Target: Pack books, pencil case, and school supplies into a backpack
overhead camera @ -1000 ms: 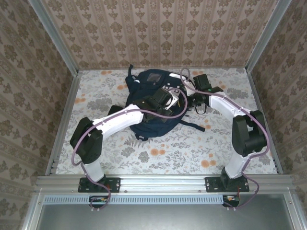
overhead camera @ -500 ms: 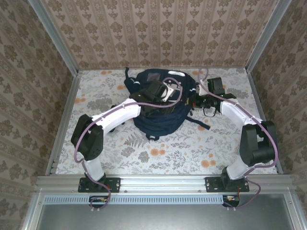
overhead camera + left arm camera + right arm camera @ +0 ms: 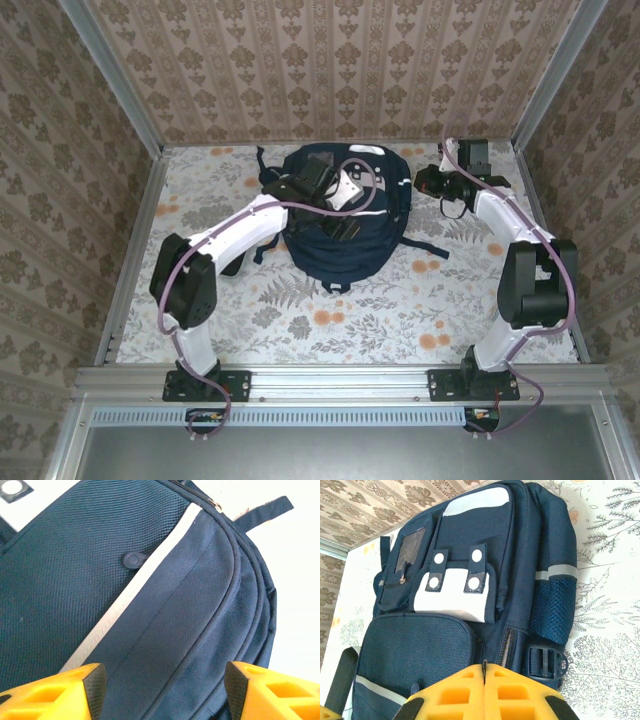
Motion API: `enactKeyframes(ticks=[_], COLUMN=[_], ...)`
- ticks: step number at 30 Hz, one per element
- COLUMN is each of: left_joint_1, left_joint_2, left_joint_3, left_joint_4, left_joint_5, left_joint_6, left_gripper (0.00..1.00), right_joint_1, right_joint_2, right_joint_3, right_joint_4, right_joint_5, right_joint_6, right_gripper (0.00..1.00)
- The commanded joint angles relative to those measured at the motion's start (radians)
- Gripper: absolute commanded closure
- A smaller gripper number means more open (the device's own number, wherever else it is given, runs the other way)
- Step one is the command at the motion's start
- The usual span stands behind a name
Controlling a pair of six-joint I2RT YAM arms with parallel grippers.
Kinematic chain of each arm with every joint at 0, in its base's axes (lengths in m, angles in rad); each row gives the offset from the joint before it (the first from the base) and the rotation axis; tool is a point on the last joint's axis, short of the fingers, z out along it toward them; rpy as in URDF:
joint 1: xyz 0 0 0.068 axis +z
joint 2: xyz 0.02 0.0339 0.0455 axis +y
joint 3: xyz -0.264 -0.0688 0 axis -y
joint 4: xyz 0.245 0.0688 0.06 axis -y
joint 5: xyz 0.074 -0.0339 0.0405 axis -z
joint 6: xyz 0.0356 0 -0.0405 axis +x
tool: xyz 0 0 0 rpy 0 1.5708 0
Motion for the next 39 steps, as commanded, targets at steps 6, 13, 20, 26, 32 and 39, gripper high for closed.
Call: enactKeyframes(ticks=[6,13,20,26,32,39], left_joint_1=[-0.021,-0.066,-0.073,-0.073,-0.074,-0.078], left_joint_2=[0.042,0.102,0.148,0.142,0.138,0.112], left_joint_3=[0.090,0.109,0.123,0.123,0.124,0.106], left_joint_4=[-0.135,-0.147,-0.092,-0.061,-0.046,-0.004], left_joint_5=[0.068,-0.072,-0.199,-0.226,-0.246,-0.269], left_joint_6=[0.224,0.299,0.314,0.317,0.325,0.308], left_gripper=[0.27,0.24,0.40,0.62,0.80,0.91], right_joint_1=[-0.003,-0.002,-0.001,0.015,0.038,0.051], right_joint_2=[0.031,0.044,0.030,0.026,0.060,0.104], right_joint_3=[0.020,0.001,-0.048,-0.083,-0.090,-0.102], right_joint_4=[-0.092,-0.123,-0.118,-0.102,-0.101,-0.083], right_joint_5=[-0.026,-0.040,-0.051,-0.070,-0.053,-0.026], right_joint_6=[-0.005,0.034,0.093,0.155,0.311,0.501], right_gripper=[0.88,0.65,0.52,0.52,0.58,0.65])
